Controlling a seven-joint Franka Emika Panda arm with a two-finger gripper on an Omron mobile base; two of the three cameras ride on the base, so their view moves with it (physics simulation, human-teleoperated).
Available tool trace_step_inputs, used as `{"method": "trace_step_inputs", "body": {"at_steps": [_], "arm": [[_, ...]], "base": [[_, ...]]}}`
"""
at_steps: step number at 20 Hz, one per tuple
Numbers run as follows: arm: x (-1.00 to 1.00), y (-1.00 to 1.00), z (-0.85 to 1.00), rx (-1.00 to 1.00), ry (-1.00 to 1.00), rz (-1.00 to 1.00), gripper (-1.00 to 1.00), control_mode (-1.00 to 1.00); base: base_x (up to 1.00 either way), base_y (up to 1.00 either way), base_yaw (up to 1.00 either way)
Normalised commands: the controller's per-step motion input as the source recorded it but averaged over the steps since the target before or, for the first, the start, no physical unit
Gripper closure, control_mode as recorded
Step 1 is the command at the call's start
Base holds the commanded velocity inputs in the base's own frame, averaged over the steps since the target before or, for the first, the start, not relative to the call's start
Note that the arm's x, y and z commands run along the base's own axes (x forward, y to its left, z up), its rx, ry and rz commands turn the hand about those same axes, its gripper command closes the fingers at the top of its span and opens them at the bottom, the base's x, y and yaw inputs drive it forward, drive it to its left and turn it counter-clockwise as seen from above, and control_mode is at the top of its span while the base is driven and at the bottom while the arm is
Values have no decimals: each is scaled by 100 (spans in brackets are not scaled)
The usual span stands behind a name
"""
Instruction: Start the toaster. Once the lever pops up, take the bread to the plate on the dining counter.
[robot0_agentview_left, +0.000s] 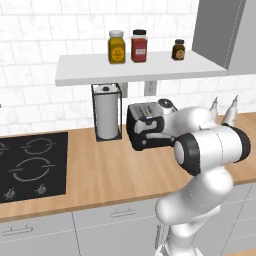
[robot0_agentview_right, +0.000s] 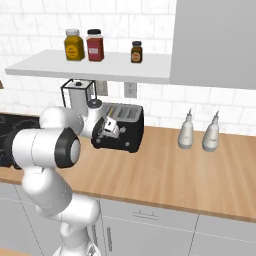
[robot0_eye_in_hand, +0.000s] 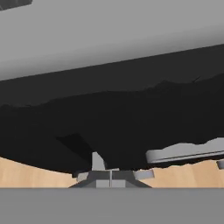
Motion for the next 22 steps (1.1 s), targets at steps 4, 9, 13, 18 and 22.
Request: {"method": "trace_step_inputs", "body": {"at_steps": [4,9,13,18,22], "arm": [[-39,-1,-36,2,-13,0,100,-100],[-87,0,92,15,-19,0,100,-100],[-58,0,100,17,-1,0,100,-100],[-13,0,100,6,5,0,100,-100],[0,0,100,0,17,0,100,-100]], "base": [[0,0,0],[0,0,0],[0,0,0],[0,0,0],[0,0,0]]}}
